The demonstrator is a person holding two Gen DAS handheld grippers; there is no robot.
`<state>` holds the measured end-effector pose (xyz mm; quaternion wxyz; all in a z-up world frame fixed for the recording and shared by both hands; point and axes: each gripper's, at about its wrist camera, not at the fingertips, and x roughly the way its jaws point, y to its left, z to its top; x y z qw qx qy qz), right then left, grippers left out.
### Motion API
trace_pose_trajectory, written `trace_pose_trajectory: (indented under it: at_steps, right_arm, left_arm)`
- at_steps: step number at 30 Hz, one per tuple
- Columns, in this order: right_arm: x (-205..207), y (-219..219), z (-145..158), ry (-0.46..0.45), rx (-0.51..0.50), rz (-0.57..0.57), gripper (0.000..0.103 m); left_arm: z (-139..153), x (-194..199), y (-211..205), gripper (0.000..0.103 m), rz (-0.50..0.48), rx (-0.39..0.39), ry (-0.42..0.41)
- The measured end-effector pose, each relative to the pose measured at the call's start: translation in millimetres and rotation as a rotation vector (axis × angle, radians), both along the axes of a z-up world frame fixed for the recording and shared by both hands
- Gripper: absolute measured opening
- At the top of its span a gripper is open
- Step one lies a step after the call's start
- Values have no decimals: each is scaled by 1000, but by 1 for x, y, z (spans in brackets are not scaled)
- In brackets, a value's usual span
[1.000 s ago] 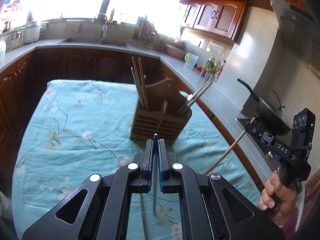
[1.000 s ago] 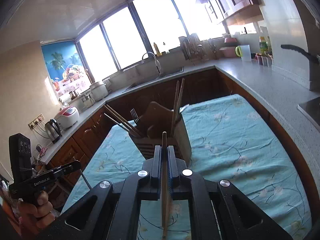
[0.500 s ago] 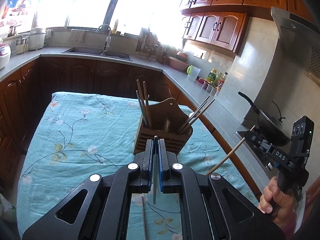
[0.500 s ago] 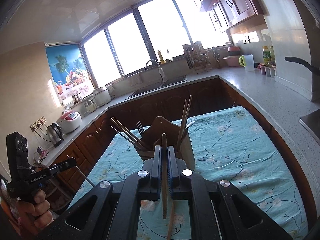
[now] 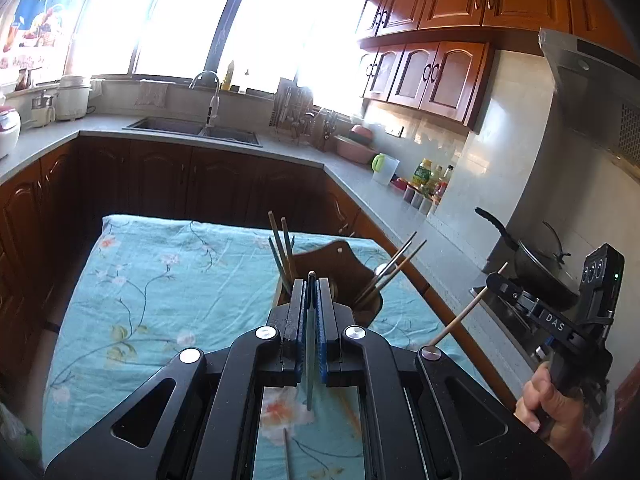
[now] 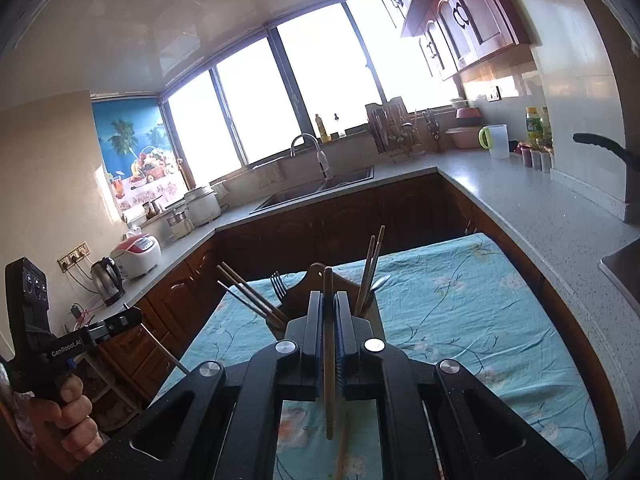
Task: Organize utensils
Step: 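Lift the metal chopstick with the left gripper while the right gripper carries its chopstick to the caddy, then lower both held chopsticks into the wooden caddy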
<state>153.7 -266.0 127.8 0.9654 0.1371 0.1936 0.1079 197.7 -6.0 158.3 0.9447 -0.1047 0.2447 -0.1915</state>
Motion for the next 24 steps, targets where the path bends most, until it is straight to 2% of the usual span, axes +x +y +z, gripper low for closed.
trace_pose_trajectory:
  at_steps: [9,17,24]
  right_arm:
    - [13,-6,18,-51,0,-19,5]
    - [32,-11,46,-132,9,-45,5]
    - [62,-10,56,-162,-2,-68,5]
  left_arm:
    - [21,20,-3,4,11,-3,-59]
    - [50,50,-12,4,24,-20,-138]
    - [56,83,-22,4,48,-40,-166]
